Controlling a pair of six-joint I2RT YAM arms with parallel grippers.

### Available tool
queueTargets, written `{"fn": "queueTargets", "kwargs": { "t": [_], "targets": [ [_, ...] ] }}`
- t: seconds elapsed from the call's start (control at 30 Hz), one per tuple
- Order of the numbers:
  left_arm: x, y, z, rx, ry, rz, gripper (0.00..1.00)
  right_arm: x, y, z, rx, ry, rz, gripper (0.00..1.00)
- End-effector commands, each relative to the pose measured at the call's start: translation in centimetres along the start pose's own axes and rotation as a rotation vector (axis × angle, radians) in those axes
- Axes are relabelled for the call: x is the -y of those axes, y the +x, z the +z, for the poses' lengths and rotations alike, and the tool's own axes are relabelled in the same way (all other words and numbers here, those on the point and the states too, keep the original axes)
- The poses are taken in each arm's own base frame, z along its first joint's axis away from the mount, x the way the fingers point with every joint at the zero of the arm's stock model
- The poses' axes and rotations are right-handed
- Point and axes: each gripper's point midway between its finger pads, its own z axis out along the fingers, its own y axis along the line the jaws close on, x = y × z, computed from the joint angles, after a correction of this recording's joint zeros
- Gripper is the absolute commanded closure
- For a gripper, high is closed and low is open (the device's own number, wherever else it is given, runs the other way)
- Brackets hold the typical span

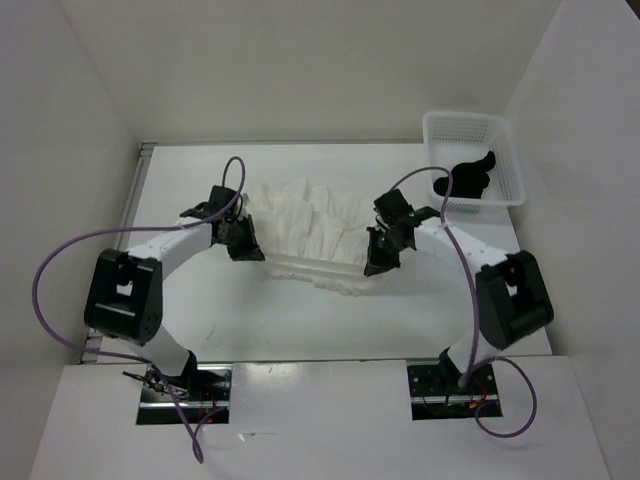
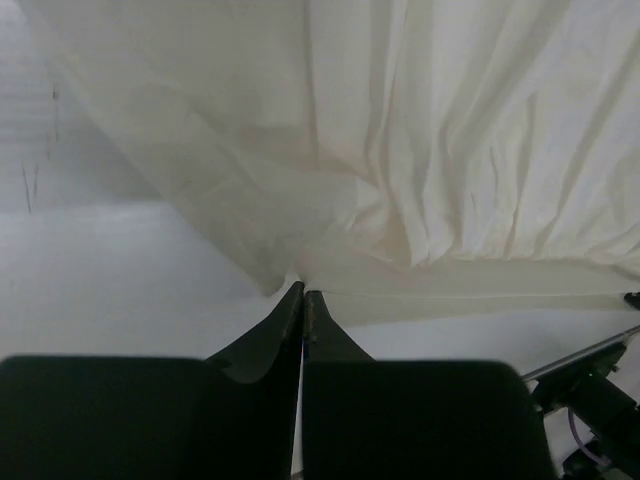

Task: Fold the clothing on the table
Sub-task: Flatten the skirt out, then fold the skirt

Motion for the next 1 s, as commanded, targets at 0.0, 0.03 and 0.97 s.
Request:
{"fn": "queueTargets", "kwargs": {
  "t": [0.0, 0.03, 0.97],
  "targets": [
    [-0.6, -0.2, -2.5, 0.114, -0.047, -0.073, 1.0, -2.1, 1.9, -3.3, 0.082, -0.052, 0.025, 1.0],
    [-1.5, 2.4, -2.5, 0.078, -0.062, -0.088, 1.0, -1.7, 3.6, -3.6, 0.052, -0.039, 0.037, 1.0],
    [5.4, -3.6, -10.7, 0.313, 0.042, -0.141, 1.0, -3.9, -0.8, -11.2, 0.164, 0.069, 0.04, 1.0]
  ]
}}
